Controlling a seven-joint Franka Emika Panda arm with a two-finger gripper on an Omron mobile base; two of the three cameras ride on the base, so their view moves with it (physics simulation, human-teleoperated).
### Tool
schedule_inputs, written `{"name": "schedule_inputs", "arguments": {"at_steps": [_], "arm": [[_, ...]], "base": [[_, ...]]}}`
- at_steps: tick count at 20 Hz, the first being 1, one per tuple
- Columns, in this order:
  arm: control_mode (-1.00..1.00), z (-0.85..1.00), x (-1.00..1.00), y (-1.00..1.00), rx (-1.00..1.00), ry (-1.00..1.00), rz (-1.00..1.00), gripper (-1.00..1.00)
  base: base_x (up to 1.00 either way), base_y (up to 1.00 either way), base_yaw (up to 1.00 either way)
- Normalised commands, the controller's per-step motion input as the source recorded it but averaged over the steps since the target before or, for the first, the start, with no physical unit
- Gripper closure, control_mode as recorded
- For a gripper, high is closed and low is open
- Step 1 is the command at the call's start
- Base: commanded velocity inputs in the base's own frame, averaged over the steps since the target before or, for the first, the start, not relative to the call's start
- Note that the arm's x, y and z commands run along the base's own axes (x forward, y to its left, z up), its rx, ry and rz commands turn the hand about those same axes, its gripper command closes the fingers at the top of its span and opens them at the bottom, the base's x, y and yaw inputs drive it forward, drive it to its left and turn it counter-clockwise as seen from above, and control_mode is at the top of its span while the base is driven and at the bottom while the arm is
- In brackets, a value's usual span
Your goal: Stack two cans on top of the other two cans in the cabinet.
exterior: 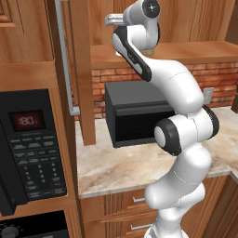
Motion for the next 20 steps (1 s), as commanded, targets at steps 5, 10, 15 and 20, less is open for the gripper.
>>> {"name": "schedule_inputs", "arguments": {"at_steps": [5, 10, 15, 20], "arm": [[-1.00, 0.00, 0.00, 0.00, 0.00, 0.00, 0.00, 1.00], [-1.00, 0.00, 0.00, 0.00, 0.00, 0.00, 0.00, 1.00], [-1.00, 0.00, 0.00, 0.00, 0.00, 0.00, 0.00, 1.00], [-1.00, 0.00, 0.00, 0.00, 0.00, 0.00, 0.00, -1.00]], "base": [[0.00, 0.00, 0.00], [0.00, 0.00, 0.00], [0.00, 0.00, 0.00], [0.00, 0.00, 0.00]]}}
